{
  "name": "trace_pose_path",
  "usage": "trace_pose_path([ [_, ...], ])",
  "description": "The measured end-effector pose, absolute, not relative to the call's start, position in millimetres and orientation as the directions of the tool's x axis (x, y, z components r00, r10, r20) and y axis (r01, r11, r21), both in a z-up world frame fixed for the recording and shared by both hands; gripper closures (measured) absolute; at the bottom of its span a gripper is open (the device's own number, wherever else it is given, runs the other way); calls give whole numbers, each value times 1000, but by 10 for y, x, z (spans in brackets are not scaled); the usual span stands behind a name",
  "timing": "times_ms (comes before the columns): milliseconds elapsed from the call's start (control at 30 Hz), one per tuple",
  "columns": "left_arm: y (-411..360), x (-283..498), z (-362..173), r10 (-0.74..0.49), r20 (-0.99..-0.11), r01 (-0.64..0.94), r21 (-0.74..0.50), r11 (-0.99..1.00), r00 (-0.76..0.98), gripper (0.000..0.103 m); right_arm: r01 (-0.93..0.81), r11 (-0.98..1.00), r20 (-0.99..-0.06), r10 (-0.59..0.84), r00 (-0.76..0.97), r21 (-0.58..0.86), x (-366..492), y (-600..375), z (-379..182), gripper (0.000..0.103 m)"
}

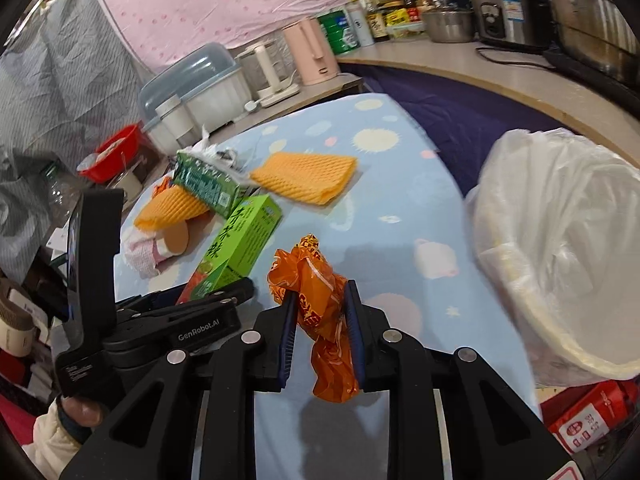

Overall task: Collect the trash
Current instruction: 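Lift the orange wrapper with the right gripper while the left gripper grasps the green NB box, then carry both items over the white trash bag and open both grippers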

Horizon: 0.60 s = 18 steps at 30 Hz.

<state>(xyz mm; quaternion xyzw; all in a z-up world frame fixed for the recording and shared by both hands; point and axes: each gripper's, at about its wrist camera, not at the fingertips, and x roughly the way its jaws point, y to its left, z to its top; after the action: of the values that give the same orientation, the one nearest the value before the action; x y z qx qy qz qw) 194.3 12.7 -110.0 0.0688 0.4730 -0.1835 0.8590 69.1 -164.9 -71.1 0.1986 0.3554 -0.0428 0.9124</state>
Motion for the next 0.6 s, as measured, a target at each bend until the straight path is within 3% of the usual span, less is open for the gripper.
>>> trace_pose_path([
  [33, 112, 1936, -1092, -248, -839, 386, -49, 921, 485, 60, 231, 915, -663, 51, 747, 331, 661, -1687, -688, 81],
  [167, 59, 1868, -1036, -263, -846, 392, -71, 917, 463, 66, 298, 898, -655, -14, 756, 325, 518, -1908, -618, 81],
  [600, -210, 1220, -533, -308, -802, 463, -44, 885, 512, 66, 450, 816, -618, -150, 772, 363, -91, -2535, -499, 81],
])
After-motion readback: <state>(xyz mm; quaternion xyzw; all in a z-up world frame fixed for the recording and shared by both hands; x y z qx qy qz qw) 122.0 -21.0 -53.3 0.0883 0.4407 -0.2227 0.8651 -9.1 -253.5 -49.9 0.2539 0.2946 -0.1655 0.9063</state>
